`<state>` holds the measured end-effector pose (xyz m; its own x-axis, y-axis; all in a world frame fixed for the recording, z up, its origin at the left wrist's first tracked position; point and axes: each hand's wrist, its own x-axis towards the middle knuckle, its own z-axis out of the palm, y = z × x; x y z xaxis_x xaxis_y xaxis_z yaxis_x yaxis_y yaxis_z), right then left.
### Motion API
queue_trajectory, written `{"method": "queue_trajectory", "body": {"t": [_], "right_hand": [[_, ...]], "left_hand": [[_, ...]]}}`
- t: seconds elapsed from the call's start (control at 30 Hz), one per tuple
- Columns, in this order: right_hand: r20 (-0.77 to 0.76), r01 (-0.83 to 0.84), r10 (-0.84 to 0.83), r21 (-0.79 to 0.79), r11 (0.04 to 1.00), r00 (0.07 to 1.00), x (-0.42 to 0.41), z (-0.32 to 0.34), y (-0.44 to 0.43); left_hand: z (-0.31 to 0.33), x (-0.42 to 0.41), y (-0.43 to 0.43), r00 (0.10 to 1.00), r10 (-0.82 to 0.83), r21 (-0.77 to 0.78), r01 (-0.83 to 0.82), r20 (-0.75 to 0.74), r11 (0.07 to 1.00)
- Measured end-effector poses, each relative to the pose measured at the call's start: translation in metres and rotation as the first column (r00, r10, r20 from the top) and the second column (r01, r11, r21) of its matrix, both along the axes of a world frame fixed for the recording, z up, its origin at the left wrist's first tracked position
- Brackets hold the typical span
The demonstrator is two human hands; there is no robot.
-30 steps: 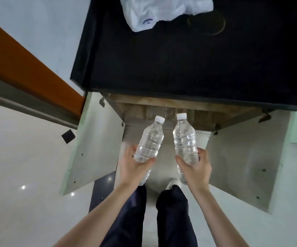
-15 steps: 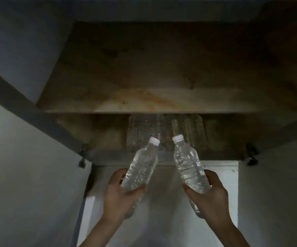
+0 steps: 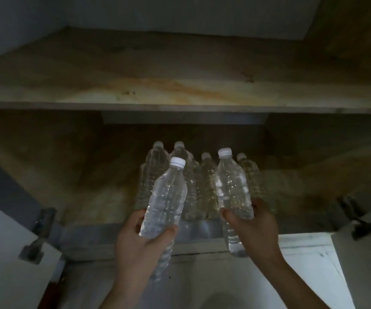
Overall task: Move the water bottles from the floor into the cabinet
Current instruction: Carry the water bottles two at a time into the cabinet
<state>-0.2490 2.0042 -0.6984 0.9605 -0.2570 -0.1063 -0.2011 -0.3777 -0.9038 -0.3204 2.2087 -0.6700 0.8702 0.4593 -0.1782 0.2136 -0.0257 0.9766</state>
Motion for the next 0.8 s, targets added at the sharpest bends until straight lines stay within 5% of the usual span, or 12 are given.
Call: {"method": "queue_trajectory", "body": {"t": [0.27, 0.63, 0.8], "right_hand": [[0.077, -0.075, 0.075, -0.01, 0.997, 0.994, 0.055, 0.01, 0.012], [-0.015, -0.157, 0.157, -0.2, 0.967, 0.987, 0.087, 0.018, 0.043], [-0.02, -0.225, 0.224, -0.109, 0.968, 0.974, 0.076, 0.009, 0.036]], "left_hand": [[-0.002, 0.021, -0.002, 0.999, -0.034, -0.04, 0.035, 0.035, 0.999], [-0.015, 0.028, -0.001, 0.998, 0.048, 0.074, -0.051, 0.034, 0.996], [-0.02, 0.026, 0.005, 0.998, 0.063, 0.087, -0.064, 0.017, 0.994]]}}
